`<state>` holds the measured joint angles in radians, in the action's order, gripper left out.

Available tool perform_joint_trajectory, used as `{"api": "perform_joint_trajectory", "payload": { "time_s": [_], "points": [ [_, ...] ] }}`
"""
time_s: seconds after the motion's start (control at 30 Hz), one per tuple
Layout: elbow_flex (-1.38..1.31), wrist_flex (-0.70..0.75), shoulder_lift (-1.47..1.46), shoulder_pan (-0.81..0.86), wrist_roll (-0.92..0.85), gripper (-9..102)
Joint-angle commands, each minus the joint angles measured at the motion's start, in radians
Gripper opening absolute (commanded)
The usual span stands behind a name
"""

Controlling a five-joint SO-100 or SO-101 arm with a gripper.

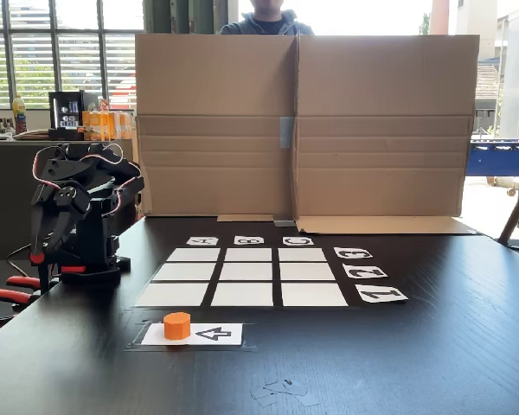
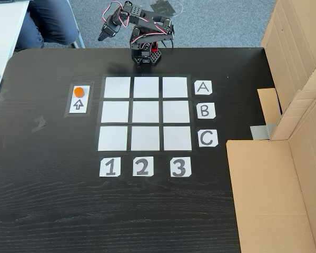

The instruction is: Pick up the round, orange token and place it in the grid on square A1.

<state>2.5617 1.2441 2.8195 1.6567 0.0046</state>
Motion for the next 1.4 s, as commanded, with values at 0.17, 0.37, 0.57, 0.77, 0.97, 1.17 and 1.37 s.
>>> {"api": "perform_joint_trajectory", "payload": {
  "time_s": [0.17, 0.37, 0.57, 0.77, 0.97, 1.17, 1.37],
  "points": [
    [-0.201, -0.011, -0.221, -0.051, 0.003, 15],
    [-0.311, -0.005, -0.336, -0.057, 0.003, 24],
    [-0.397, 0.067, -0.448, -0.074, 0.008, 30],
    [-0.469, 0.103, -0.609, -0.080, 0.003, 32],
    [-0.572, 0.202, -0.733, -0.109, 0.023, 31],
    [-0.618, 0.279, -0.811, -0.147, 0.020, 30],
    [-0.670, 0.295, -0.896, -0.213, 0.051, 30]
  ]
}}
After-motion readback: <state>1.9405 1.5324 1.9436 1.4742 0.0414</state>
